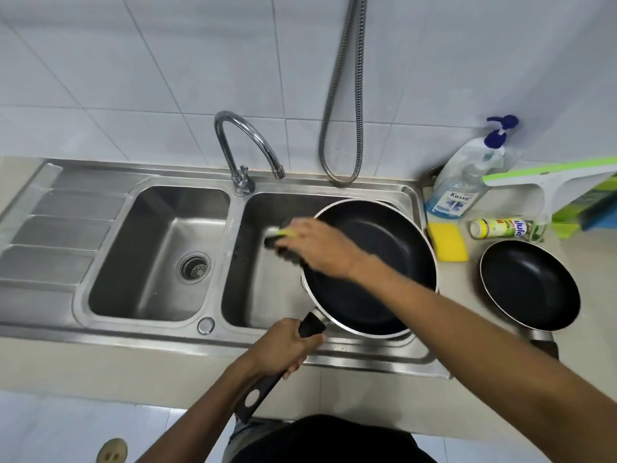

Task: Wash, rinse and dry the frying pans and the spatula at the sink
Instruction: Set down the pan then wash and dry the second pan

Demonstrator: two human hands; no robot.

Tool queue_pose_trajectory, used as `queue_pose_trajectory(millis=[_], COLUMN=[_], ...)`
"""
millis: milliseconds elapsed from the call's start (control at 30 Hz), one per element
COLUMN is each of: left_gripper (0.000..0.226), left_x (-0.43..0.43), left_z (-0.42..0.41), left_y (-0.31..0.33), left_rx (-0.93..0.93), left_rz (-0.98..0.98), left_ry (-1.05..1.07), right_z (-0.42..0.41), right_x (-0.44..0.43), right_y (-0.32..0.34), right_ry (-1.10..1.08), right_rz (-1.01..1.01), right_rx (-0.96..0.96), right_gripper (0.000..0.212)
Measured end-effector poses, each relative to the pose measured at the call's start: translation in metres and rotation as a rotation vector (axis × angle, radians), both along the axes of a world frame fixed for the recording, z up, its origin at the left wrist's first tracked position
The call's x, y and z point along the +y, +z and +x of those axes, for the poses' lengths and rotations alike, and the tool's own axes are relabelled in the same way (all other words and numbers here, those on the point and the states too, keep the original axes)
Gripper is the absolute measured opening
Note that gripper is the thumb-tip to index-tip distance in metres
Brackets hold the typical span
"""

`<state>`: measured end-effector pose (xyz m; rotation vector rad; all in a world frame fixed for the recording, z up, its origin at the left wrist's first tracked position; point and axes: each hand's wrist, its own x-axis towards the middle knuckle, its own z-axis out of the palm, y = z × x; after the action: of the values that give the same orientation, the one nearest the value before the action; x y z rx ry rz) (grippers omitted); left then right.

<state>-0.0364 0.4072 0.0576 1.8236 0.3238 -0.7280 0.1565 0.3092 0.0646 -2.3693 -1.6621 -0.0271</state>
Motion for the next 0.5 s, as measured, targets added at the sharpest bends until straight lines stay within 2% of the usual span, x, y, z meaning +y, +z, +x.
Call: queue_pose_trajectory(millis=[100,167,300,400,500], left_gripper=[0.043,0.039,0.044,0.051,0.052], left_x=[-0.001,-0.002,-0.006,-0.009,-0.009], left_z=[0.007,0.009,0.007,0.006,0.005], left_y=[-0.001,-0.003,-0.006,-0.004,-0.001], left_rx=[-0.002,0.0,0.022,0.021,0.017], left_rz=[-0.03,-0.051,-0.069,-0.088,-0.093], left_ry=[0.035,0.089,0.112,0.093,0.056], right_z=[-0.052,-0.081,-0.108,-0.106,-0.104], right_x=[-0.028,-0.055,-0.11,-0.141,-0.157], right_y=[-0.017,-0.025,-0.033,-0.032,-0.027], right_ry=[0.054,-0.009,-0.135,-0.199,-0.283], right_rz=[0.029,-0.003,-0.054,-0.083,-0.028], right_rx=[0.021,0.093,0.209,0.244,0.424], right_gripper=[0.039,0.045,0.061,0.043,0.038])
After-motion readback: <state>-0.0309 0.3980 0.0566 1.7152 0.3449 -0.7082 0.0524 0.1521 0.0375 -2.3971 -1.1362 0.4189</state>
